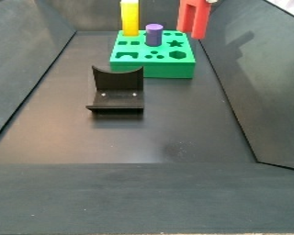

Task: Pick up the square-circle object. Move up. Place the square-circle object on the fixture. Regrasp the square-circle object. Rotate the square-circle object. Move to above the board. Insert the square-circle object.
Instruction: Rotate the square-circle object.

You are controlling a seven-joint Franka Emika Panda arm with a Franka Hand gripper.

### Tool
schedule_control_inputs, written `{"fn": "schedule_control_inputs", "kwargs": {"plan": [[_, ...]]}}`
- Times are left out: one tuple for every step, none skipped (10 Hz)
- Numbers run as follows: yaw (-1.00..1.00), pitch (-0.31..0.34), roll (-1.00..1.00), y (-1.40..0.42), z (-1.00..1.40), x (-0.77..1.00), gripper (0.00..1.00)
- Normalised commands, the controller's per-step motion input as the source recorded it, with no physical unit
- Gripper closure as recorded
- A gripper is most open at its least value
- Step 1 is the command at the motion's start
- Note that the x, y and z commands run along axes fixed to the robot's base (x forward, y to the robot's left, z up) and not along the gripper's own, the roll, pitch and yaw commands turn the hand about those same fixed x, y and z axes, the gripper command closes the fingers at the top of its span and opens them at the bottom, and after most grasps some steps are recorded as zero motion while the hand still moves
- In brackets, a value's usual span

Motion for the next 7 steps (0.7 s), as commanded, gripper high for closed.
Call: {"fn": "schedule_control_inputs", "kwargs": {"plan": [[-1.00, 0.018, -0.02, 0.01, 0.00, 0.01, 1.00], [-1.00, 0.019, -0.02, 0.01, 0.00, 0.01, 1.00], [-1.00, 0.021, -0.03, 0.01, 0.00, 0.01, 1.00], [-1.00, 0.021, -0.03, 0.01, 0.00, 0.01, 1.00], [-1.00, 0.023, -0.03, 0.01, 0.00, 0.01, 1.00], [-1.00, 0.025, -0.03, 0.01, 0.00, 0.01, 1.00], [-1.00, 0.026, -0.03, 0.01, 0.00, 0.01, 1.00]]}}
